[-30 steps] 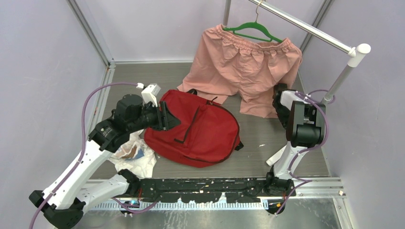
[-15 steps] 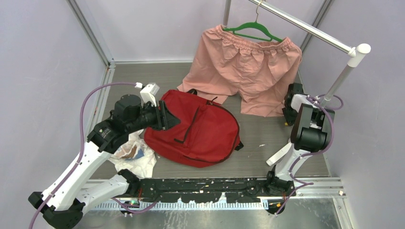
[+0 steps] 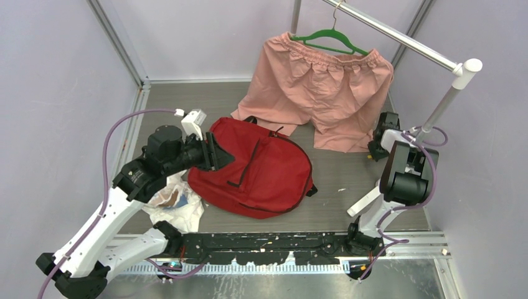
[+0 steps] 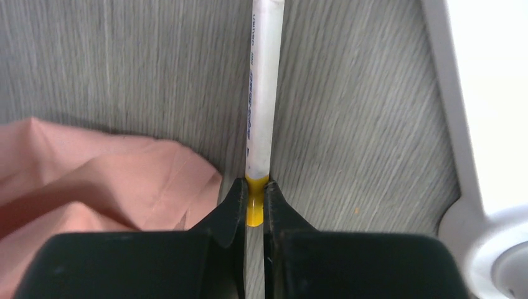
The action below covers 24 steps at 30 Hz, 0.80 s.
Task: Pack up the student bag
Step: Pick up the stationery from the center of the board.
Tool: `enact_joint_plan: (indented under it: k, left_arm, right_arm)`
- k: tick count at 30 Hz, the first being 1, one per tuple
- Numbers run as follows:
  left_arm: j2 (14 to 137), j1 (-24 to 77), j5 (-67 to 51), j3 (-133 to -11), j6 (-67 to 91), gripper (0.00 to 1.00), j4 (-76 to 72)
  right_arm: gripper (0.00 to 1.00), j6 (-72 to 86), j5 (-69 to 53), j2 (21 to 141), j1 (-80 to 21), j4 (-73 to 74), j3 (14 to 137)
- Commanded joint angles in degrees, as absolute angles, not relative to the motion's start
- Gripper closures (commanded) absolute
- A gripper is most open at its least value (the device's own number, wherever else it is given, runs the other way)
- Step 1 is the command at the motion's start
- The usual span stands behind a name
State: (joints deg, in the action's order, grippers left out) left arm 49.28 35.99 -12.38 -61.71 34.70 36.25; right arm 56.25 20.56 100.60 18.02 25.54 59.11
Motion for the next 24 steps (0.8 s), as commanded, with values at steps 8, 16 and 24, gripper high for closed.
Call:
enact_joint_plan:
  k: [8,16,24]
  left_arm:
    - [56.44,35.95,-10.25,-60.60,36.22,0.48,32.03]
    - [59.85,36.00,-0.42,-60.17,35.00,0.47,35.84]
    - [58.65,36.97,-0.46,-58.36,32.26,0.37,34.85]
  right_arm:
    - [0.99,49.42,-6.69,83.03,12.33,21.03,41.67]
    - [0.99,45.38,-11.58,73.85,-3.73,20.44,37.24]
    - [0.99,36.80,-17.45,73.64,-5.23,24.54,42.95]
